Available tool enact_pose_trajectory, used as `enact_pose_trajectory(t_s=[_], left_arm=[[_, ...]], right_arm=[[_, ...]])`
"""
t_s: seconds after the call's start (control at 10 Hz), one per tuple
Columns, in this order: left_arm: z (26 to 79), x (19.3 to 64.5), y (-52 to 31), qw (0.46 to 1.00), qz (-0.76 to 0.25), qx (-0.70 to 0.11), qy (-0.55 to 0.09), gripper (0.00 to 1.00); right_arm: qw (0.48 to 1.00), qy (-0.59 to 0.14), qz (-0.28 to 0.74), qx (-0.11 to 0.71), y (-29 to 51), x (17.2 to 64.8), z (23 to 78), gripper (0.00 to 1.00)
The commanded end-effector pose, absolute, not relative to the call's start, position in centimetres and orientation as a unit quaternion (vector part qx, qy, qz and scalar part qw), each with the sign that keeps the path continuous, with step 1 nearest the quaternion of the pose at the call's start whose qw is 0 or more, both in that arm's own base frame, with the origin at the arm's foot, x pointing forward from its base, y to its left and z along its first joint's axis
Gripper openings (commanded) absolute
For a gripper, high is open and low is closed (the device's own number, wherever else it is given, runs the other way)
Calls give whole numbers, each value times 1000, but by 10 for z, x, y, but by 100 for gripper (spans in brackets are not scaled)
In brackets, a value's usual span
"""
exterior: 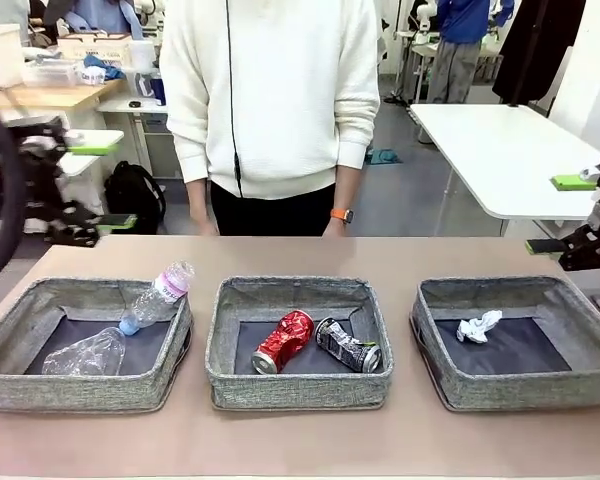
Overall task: Sort the waste into the appropriate baskets.
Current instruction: Place the picked waste into the Fabric basket indicated by the person.
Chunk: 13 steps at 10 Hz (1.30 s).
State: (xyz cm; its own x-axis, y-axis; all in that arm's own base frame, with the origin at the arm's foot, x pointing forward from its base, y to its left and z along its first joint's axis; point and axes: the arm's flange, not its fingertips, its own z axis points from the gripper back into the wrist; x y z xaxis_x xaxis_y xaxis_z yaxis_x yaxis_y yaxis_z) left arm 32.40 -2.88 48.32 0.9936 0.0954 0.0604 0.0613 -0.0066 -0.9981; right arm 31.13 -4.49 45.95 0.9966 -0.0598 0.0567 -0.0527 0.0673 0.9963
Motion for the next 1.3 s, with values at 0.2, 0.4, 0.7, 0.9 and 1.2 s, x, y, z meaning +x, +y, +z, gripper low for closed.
enact_pose_trajectory(t_s=[0.2,0.4,0.7,0.9,1.2], left_arm=[[470,305,-37,747,21,-663,-51,100],[482,326,-1,707,54,-702,-70,100],[482,326,-1,707,54,-702,-70,100],[482,326,-1,707,54,-702,-70,100],[482,326,-1,707,54,-702,-70,100]], right_arm=[[726,-36,-9,687,-44,311,465,100],[726,-36,-9,687,-44,311,465,100],[726,-36,-9,687,-44,311,465,100],[726,-36,-9,687,-44,311,465,100],[726,-36,-9,687,-44,311,465,100]])
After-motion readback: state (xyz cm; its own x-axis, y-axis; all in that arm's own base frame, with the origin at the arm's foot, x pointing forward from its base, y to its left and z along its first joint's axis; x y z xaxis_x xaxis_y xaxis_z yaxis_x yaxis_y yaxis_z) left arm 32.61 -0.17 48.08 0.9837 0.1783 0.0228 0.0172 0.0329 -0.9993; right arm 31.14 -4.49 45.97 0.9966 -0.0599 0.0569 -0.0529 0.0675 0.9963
